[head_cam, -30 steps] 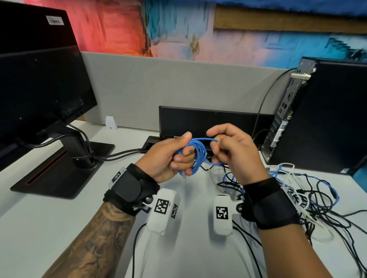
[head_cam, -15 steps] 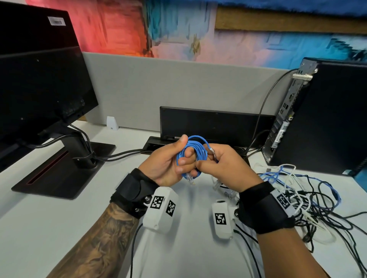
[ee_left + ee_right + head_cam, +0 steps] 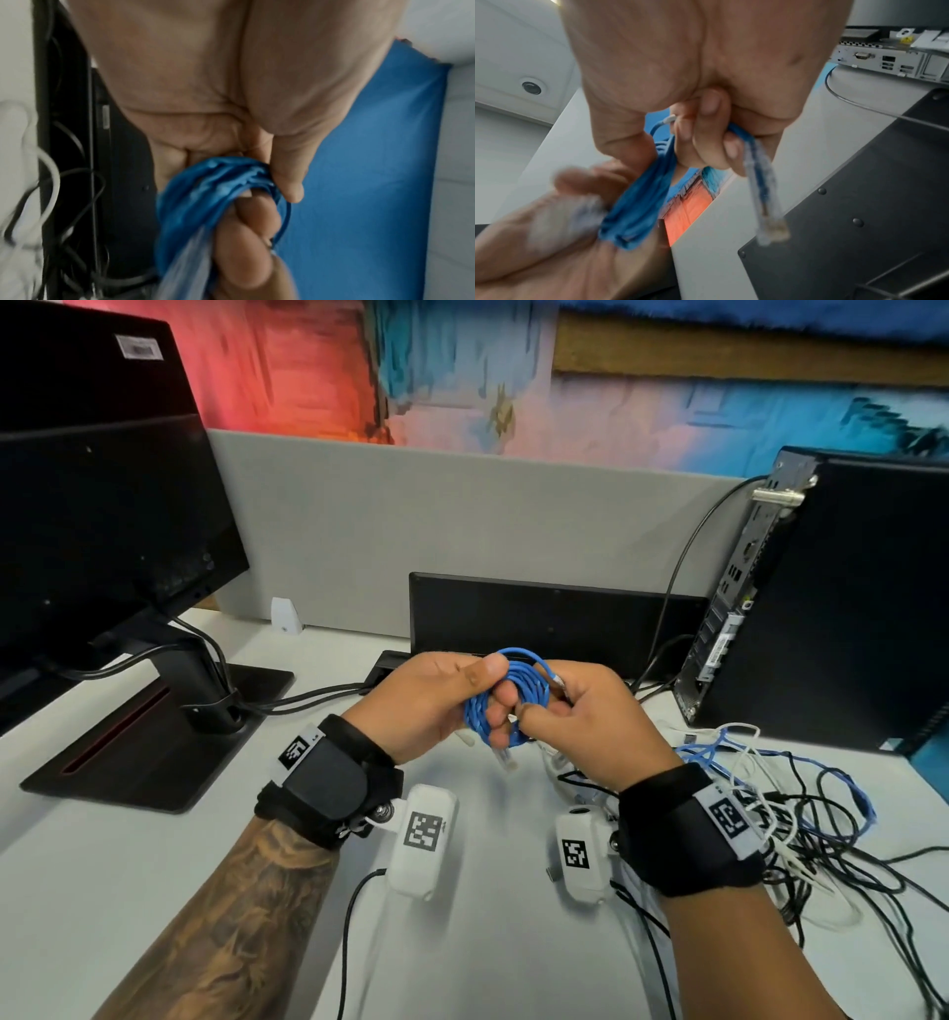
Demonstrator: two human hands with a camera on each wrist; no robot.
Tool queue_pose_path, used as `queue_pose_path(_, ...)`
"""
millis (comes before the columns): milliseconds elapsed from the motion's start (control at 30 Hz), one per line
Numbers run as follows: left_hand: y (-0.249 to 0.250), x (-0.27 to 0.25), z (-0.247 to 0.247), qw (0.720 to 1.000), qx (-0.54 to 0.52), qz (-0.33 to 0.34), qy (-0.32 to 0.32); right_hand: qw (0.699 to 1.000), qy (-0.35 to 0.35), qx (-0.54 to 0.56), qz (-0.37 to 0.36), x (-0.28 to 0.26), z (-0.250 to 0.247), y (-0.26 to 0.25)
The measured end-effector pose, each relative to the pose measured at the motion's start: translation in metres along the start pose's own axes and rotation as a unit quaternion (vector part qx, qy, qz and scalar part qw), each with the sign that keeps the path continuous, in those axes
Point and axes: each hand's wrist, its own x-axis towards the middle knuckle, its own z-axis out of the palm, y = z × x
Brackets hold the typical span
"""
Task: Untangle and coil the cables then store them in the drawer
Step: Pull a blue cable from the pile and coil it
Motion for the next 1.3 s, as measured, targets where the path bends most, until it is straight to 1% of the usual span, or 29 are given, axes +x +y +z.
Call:
queue_pose_path(33, 0.001, -0.001, -0.001, 0.999, 0.038, 0.009, 0.014, 1.0, 0.01, -0.023, -0.005, 0.0, -0.001, 0.0)
queue_pose_path(67, 0.001, -0.002, -0.001, 0.999, 0.048, 0.015, 0.021, 0.999, 0.024, -0.046, -0.011, 0.0, -0.002, 0.001)
queue_pose_path(133, 0.0, 0.0, 0.005, 0.999, -0.017, 0.011, 0.031, 0.997, 0.049, -0.063, -0.02, 0.002, 0.0, 0.004)
queue_pose_path(167, -0.001, 0.002, 0.007, 0.998, -0.046, 0.004, 0.048, 0.996, 0.053, -0.064, -0.018, 0.003, 0.003, 0.007)
queue_pose_path(200, -0.002, 0.004, 0.007, 0.996, -0.052, -0.004, 0.075, 0.997, 0.052, -0.061, -0.011, 0.005, 0.005, 0.01)
queue_pose_path(267, -0.006, 0.006, 0.002, 0.991, -0.021, -0.008, 0.132, 0.997, 0.056, -0.042, 0.013, 0.006, 0.004, 0.014)
queue_pose_path(300, -0.01, 0.005, -0.003, 0.989, -0.006, -0.01, 0.149, 0.997, 0.068, -0.033, 0.023, 0.007, 0.0, 0.016)
queue_pose_path(367, -0.018, 0.0, -0.009, 0.988, 0.022, -0.033, 0.149, 0.992, 0.113, -0.045, 0.024, 0.009, -0.013, 0.022)
queue_pose_path(433, -0.029, -0.006, -0.008, 0.989, 0.044, -0.055, 0.127, 0.985, 0.152, -0.084, 0.011, 0.01, -0.02, 0.025)
queue_pose_path(500, -0.038, -0.01, -0.006, 0.989, 0.034, -0.06, 0.13, 0.981, 0.169, -0.096, 0.02, 0.014, -0.015, 0.034)
queue_pose_path(533, -0.042, -0.011, -0.006, 0.987, 0.013, -0.059, 0.148, 0.983, 0.157, -0.083, 0.034, 0.016, -0.01, 0.037)
queue_pose_path(633, -0.049, -0.015, -0.006, 0.971, -0.087, -0.064, 0.212, 0.993, 0.054, -0.036, 0.095, 0.015, 0.008, 0.05)
queue_pose_path(667, -0.05, -0.016, -0.006, 0.968, -0.105, -0.064, 0.22, 0.992, 0.024, -0.046, 0.111, 0.014, 0.013, 0.053)
queue_pose_path(700, -0.052, -0.017, -0.006, 0.966, -0.113, -0.064, 0.224, 0.99, 0.012, -0.06, 0.123, 0.011, 0.017, 0.054)
queue_pose_path(733, -0.052, -0.019, -0.005, 0.965, -0.12, -0.061, 0.225, 0.989, 0.023, -0.062, 0.129, 0.01, 0.019, 0.055)
queue_pose_path(767, -0.052, -0.021, -0.006, 0.964, -0.127, -0.061, 0.226, 0.99, 0.047, -0.037, 0.131, 0.009, 0.021, 0.055)
queue_pose_path(833, -0.052, -0.026, -0.003, 0.963, -0.135, -0.065, 0.223, 0.986, 0.087, 0.046, 0.137, 0.008, 0.025, 0.053)
queue_pose_path(900, -0.053, -0.03, 0.001, 0.964, -0.132, -0.072, 0.219, 0.979, 0.095, 0.103, 0.146, 0.007, 0.031, 0.053)
queue_pose_path(1033, -0.058, -0.033, 0.003, 0.96, -0.137, -0.085, 0.227, 0.98, 0.114, 0.101, 0.13, 0.0, 0.042, 0.062)
queue_pose_path(1100, -0.06, -0.034, 0.002, 0.952, -0.184, -0.092, 0.225, 0.981, 0.112, 0.093, 0.131, -0.003, 0.043, 0.065)
queue_pose_path(1233, -0.057, -0.035, 0.003, 0.925, -0.306, -0.105, 0.198, 0.982, 0.091, 0.085, 0.139, -0.005, 0.043, 0.064)
queue_pose_path(1300, -0.057, -0.035, 0.004, 0.922, -0.318, -0.103, 0.196, 0.983, 0.071, 0.08, 0.148, -0.005, 0.044, 0.064)
